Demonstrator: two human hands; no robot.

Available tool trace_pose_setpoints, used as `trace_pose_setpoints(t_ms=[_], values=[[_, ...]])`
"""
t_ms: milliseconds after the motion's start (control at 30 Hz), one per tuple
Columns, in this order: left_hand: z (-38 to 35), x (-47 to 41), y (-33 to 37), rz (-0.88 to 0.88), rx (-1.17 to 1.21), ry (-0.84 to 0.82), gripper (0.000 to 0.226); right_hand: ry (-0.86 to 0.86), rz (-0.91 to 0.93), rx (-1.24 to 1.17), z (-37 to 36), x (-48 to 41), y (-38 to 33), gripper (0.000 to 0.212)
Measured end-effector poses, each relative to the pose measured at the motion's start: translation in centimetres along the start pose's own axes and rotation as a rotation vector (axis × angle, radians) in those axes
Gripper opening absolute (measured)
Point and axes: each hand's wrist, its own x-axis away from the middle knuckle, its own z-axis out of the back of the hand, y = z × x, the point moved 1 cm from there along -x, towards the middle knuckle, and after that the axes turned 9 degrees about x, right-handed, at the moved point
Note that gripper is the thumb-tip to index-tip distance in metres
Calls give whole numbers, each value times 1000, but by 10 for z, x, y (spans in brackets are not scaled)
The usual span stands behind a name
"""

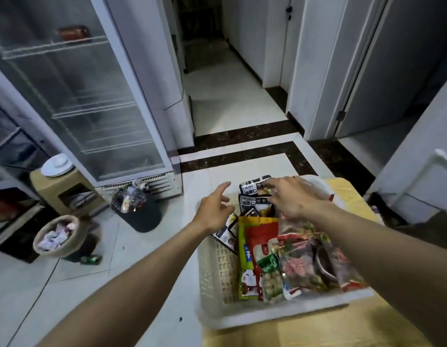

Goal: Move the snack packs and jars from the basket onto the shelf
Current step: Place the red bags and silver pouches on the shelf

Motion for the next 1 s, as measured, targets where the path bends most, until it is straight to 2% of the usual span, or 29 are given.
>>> trace_pose_setpoints(t_ms=[233,467,533,633,700,800,1000], values=[[-27,-40,-72,133,-88,-236,60,-127,-102,108,-49,-47,-5,48],[-39,-54,-94,104,-31,-418,21,-172,-95,200,-72,-68,-6,39],[-41,-54,-103,102,-18,-390,7,-176,-86,154,-77,-70,-7,37],[-39,-51,-105,97,67,-305,22,-164,-91,0,-75,-70,-8,38],[-36,-45,-96,68,154,-243,23,-134,-148,-190,-69,-68,-5,29],[-28,-38,-77,-30,238,-98,18,-9,-173,-450,-55,-62,2,20],[9,-24,-21,-196,327,169,17,208,-119,-593,-7,-32,15,15]])
